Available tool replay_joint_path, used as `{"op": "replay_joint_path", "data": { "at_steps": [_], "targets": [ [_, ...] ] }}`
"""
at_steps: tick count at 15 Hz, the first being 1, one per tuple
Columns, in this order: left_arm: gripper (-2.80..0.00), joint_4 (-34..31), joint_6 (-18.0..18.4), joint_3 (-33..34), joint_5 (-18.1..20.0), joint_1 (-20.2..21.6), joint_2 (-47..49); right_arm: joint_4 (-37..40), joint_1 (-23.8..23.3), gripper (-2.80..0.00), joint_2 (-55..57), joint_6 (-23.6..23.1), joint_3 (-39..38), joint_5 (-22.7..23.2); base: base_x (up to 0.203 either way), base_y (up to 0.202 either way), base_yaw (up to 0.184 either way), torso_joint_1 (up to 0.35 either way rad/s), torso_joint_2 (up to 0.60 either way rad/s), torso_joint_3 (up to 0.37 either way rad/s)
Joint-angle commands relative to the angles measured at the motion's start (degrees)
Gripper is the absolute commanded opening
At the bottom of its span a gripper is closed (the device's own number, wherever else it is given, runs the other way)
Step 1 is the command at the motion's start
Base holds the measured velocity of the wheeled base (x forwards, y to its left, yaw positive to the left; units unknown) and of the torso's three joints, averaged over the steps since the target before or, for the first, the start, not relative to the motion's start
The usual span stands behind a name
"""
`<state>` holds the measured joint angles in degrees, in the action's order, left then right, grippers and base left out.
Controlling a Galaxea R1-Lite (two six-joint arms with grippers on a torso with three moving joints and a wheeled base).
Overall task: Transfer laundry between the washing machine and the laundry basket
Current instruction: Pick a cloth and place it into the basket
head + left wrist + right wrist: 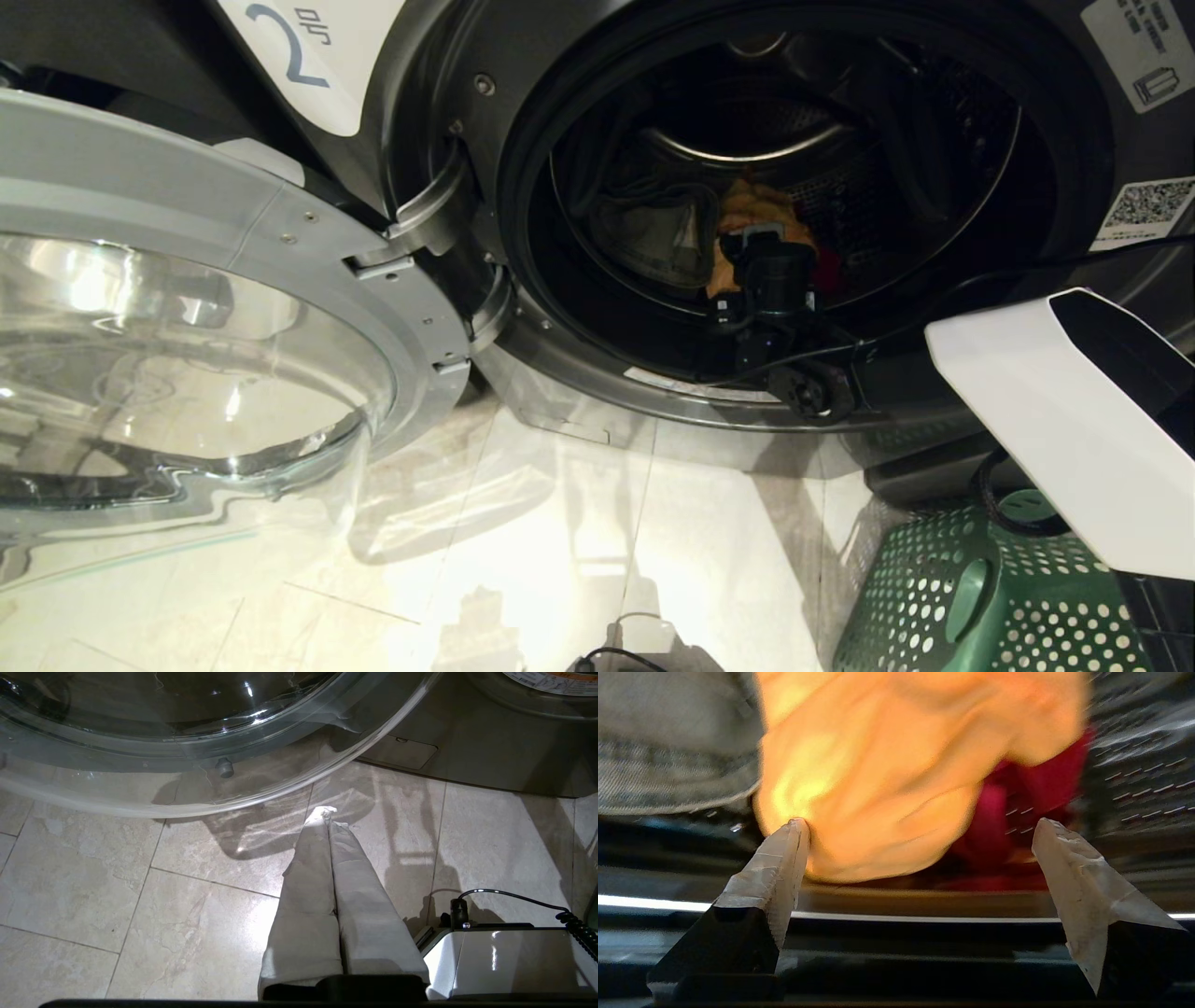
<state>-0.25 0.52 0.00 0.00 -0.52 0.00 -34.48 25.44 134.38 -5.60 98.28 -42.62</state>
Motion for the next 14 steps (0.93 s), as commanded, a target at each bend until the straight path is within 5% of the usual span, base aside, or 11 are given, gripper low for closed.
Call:
{"op": "replay_joint_path", "data": {
  "at_steps": [1, 7, 8, 14],
  "targets": [
    [-2.8, -0.02, 0.0, 0.0, 0.0, 0.0, 0.09, 1.25, -0.13, 0.0, 1.32, 2.34, 1.03, 0.78, 0.0, 0.0, 0.0, 0.0, 0.0, 0.0],
    [-2.8, -0.02, 0.0, 0.0, 0.0, 0.0, 0.09, 1.43, -0.39, 0.0, 2.55, 3.98, 3.66, 3.8, 0.0, 0.0, 0.0, 0.0, 0.0, 0.0],
    [-2.8, -0.02, 0.0, 0.0, 0.0, 0.0, 0.09, 1.54, -0.46, -2.8, 2.63, 4.01, 4.23, 4.61, 0.0, 0.0, 0.0, 0.0, 0.0, 0.0],
    [-2.8, -0.02, 0.0, 0.0, 0.0, 0.0, 0.09, 2.75, -0.87, -2.8, 4.22, 4.8, 7.67, 6.23, 0.0, 0.0, 0.0, 0.0, 0.0, 0.0]
  ]
}}
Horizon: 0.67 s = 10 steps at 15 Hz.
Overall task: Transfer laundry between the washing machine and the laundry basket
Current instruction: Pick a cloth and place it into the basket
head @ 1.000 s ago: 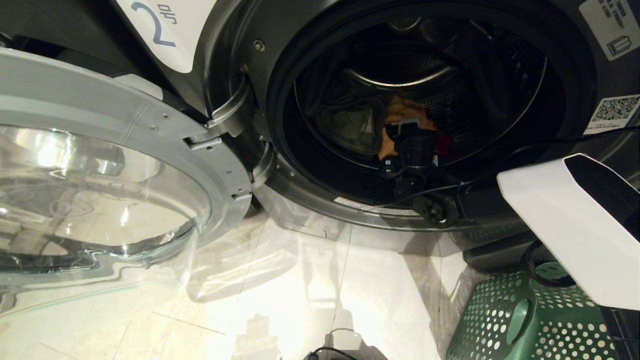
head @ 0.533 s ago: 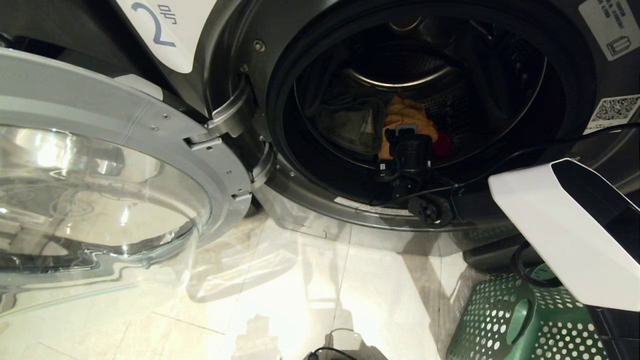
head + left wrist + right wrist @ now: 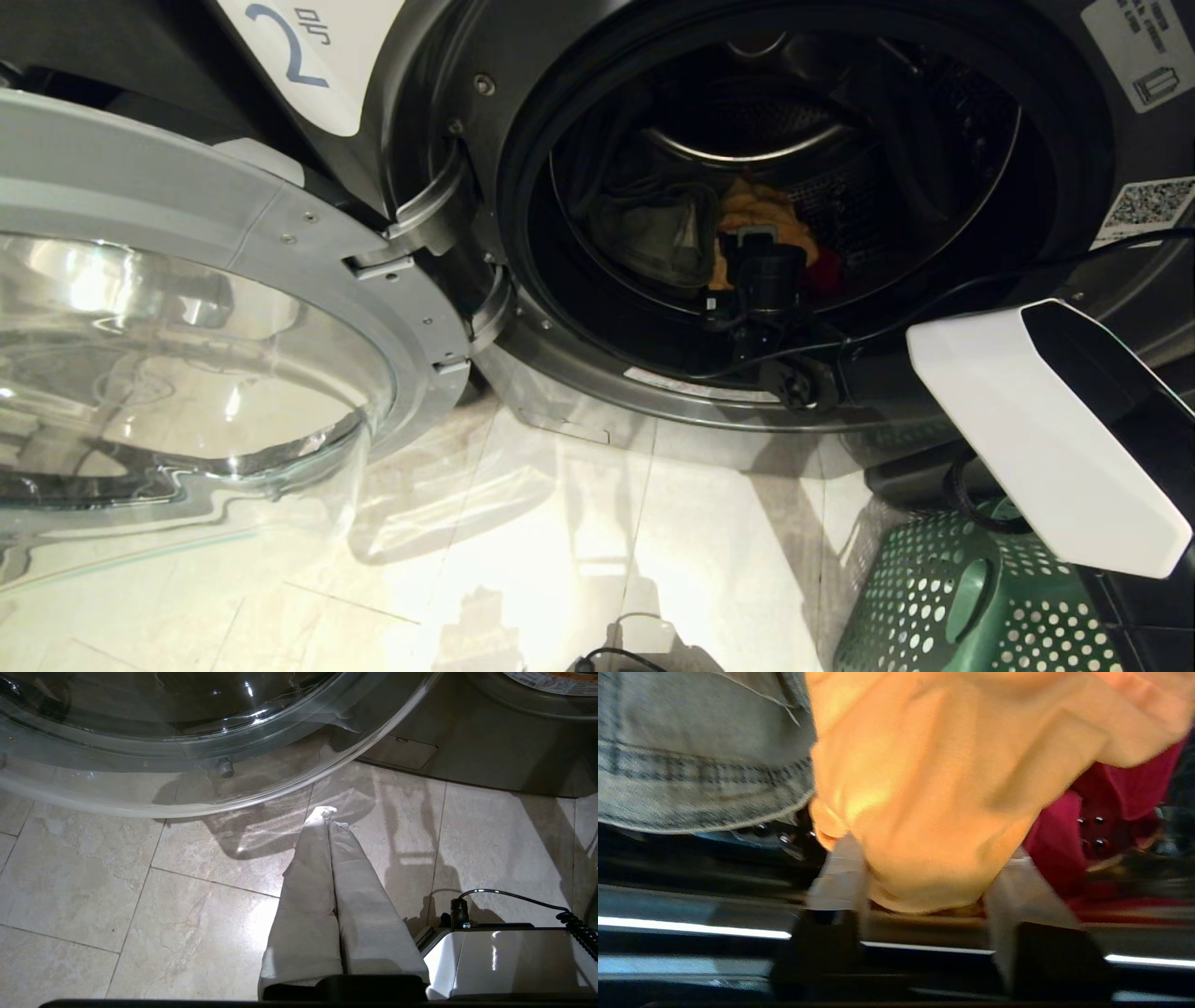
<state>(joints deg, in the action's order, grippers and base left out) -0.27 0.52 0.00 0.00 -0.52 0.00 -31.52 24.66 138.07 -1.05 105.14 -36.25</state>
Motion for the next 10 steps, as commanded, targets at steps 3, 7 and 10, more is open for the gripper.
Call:
{"op": "replay_joint_path", "data": {
  "at_steps": [3, 7, 10],
  "targets": [
    [-2.8, 0.0, 0.0, 0.0, 0.0, 0.0, 0.09, -0.29, -0.14, -2.8, 0.56, 0.69, 0.85, -0.13, 0.0, 0.0, 0.0, 0.0, 0.0, 0.0],
    [-2.8, 0.0, 0.0, 0.0, 0.0, 0.0, 0.09, -0.21, 0.04, -2.8, -3.56, 0.76, -1.04, -0.42, 0.0, 0.0, 0.0, 0.0, 0.0, 0.0],
    [-2.8, 0.0, 0.0, 0.0, 0.0, 0.0, 0.09, -0.38, 1.13, -2.8, -9.21, 0.77, -6.04, -0.64, 0.0, 0.0, 0.0, 0.0, 0.0, 0.0]
  ]
}}
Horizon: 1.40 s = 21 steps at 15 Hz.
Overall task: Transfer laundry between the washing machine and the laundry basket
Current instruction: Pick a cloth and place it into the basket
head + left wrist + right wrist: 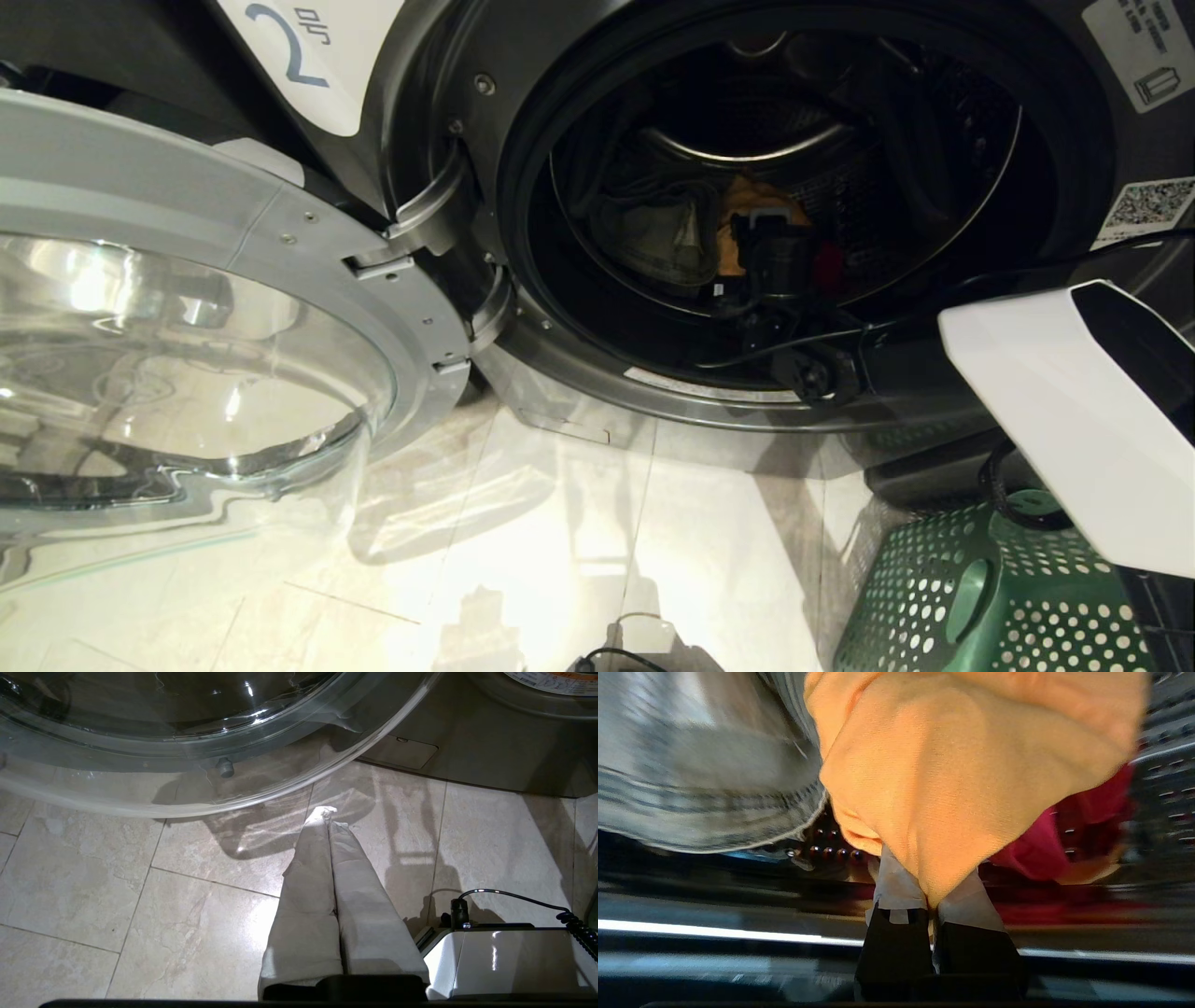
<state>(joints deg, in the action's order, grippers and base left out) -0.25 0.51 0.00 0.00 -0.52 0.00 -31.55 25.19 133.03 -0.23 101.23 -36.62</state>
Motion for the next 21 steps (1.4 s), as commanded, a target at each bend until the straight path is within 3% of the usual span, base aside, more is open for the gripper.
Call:
{"op": "replay_joint_path", "data": {
  "at_steps": [1, 7, 14, 18, 21],
  "targets": [
    [-2.8, -0.01, 0.01, 0.0, 0.0, 0.0, 0.09, -0.6, 1.25, -2.8, -5.96, -0.04, -3.13, -0.41, 0.0, 0.0, 0.0, 0.0, 0.0, 0.0],
    [-2.8, -0.01, 0.01, 0.0, 0.0, 0.0, 0.09, -3.42, 6.5, -2.8, -13.32, -0.04, -9.92, -2.36, 0.0, 0.0, 0.0, 0.0, 0.0, 0.0],
    [-2.8, -0.01, 0.01, 0.0, 0.0, 0.0, 0.09, -13.28, 11.03, -2.8, -27.55, -1.02, -30.22, -2.76, 0.0, 0.0, 0.0, 0.0, 0.0, 0.0],
    [-2.8, -0.01, 0.01, 0.0, 0.0, 0.0, 0.09, -21.16, 12.91, -2.8, -37.02, -4.76, -40.18, -2.35, 0.0, 0.0, 0.0, 0.0, 0.0, 0.0],
    [-2.8, -0.01, 0.01, 0.0, 0.0, 0.0, 0.09, -22.63, 16.28, -2.8, -43.99, -6.18, -46.3, -2.31, 0.0, 0.0, 0.0, 0.0, 0.0, 0.0]
  ]
}}
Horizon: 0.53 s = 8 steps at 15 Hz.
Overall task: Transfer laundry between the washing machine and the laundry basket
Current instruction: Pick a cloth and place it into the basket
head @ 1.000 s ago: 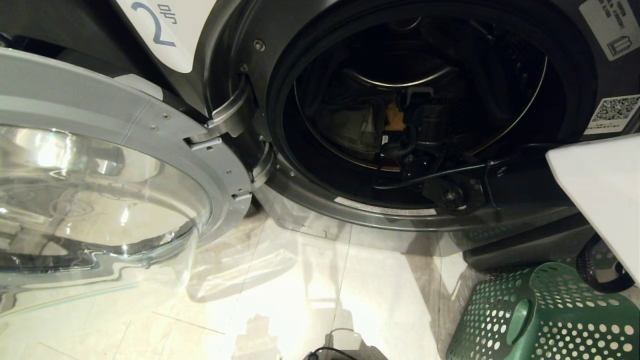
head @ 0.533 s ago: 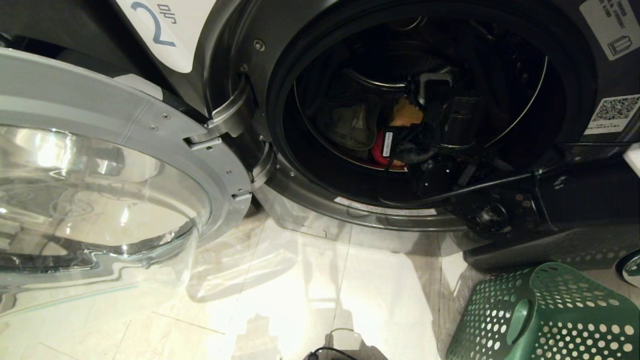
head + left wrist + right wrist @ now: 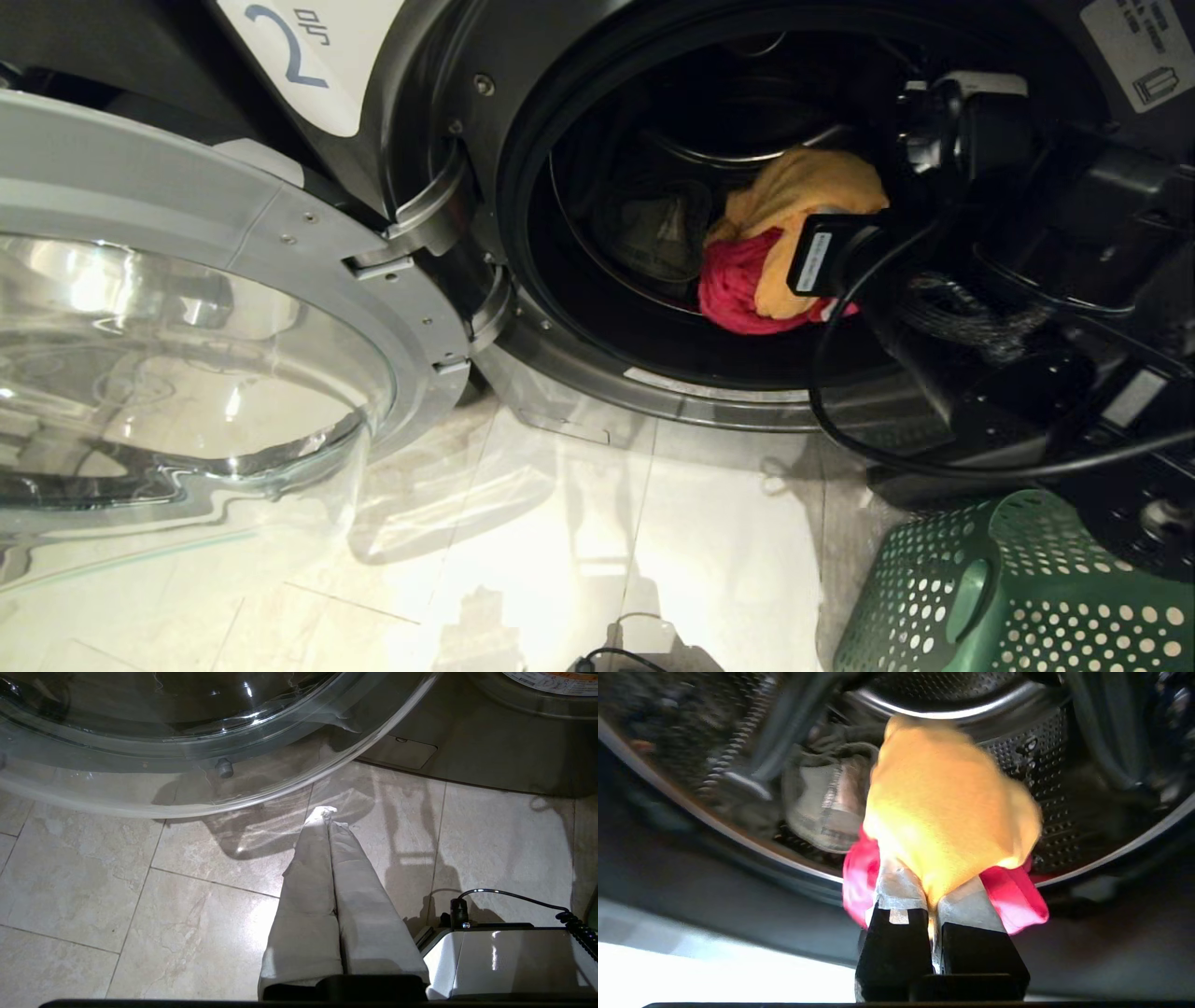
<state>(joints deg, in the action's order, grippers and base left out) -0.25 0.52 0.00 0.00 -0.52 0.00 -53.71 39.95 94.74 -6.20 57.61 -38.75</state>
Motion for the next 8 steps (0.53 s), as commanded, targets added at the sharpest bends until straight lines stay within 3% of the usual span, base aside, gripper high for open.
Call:
{"op": "replay_joint_path", "data": {
  "at_steps": [1, 8],
  "targets": [
    [-2.8, -0.01, 0.0, 0.0, 0.0, 0.0, 0.09, -0.52, 2.67, -2.8, -8.09, -0.41, -4.23, -0.18, 0.0, 0.0, 0.0, 0.0, 0.0, 0.0],
    [-2.8, -0.01, 0.0, 0.0, 0.0, 0.0, 0.09, -0.53, 7.97, -2.8, -21.76, -3.14, -14.64, -0.01, 0.0, 0.0, 0.0, 0.0, 0.0, 0.0]
  ]
}}
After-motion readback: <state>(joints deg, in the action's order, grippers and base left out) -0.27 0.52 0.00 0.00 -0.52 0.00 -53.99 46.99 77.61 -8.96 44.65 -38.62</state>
